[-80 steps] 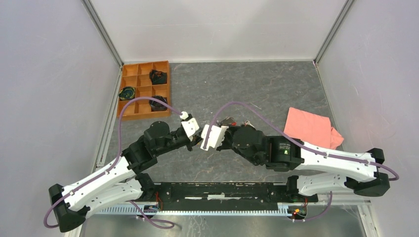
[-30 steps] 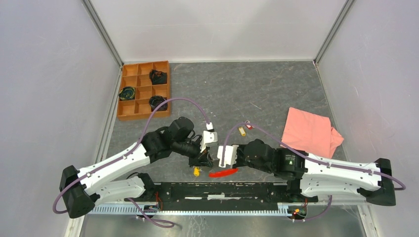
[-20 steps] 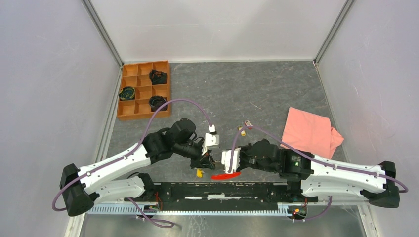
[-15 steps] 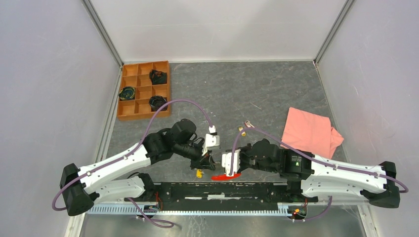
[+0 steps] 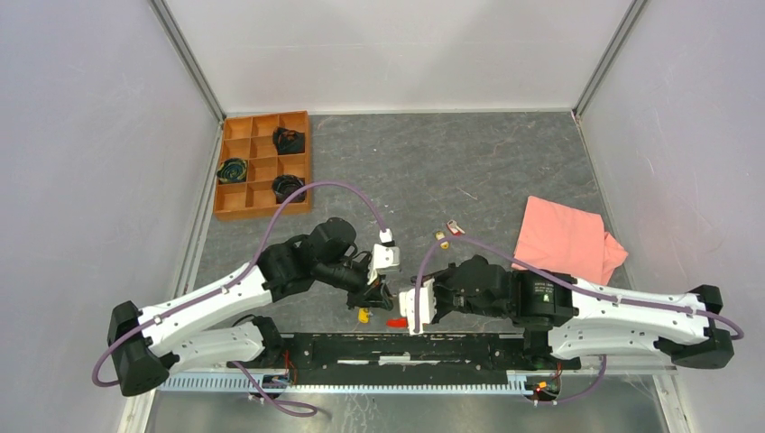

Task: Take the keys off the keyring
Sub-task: Remove the key from the keyring.

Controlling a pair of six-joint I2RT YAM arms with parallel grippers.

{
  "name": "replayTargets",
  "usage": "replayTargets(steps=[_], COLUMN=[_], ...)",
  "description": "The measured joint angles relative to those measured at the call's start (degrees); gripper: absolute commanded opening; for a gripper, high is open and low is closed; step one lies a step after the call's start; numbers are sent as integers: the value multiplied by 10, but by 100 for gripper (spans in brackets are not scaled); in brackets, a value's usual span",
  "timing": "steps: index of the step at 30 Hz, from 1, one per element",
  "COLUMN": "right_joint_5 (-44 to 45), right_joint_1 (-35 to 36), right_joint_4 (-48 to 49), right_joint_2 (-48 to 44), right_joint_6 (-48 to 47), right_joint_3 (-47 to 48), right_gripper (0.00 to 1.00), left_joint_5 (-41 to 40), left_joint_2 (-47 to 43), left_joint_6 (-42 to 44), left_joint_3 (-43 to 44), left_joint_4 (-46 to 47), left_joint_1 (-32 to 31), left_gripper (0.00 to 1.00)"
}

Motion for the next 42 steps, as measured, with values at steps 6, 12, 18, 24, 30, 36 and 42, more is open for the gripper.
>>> replayTargets(steps=[6,12,18,24,30,36,42], right_joint_5=[58,98,113,122,134,134,140], right_joint_1=[42,61,76,87,94,98,100], right_joint_4=[-26,-44,-68,-86,-99,-100,-100], right_joint_2=[19,29,31,36,38,38,41], right_joint_6=[-8,-9,-8,-7,-3,3,8], right_joint_3=[27,41,55,67,70,74,75], right_gripper=[0,0,0,0,0,0,0], left_joint_5=[-1,-16,-30,-39,-45,-61,-61], left_joint_2=[-7,-14,-21,-23,-23,-23,-23], left_joint_6=[0,0,0,0,0,0,0], left_joint_3=[0,0,0,2,3,6,8], left_joint_4=[-1,-3,-3,-4,-12,-26,-30], left_joint_1=[0,-2,-2,-2,-2,2,4], left_gripper=[2,2,2,2,2,2,2])
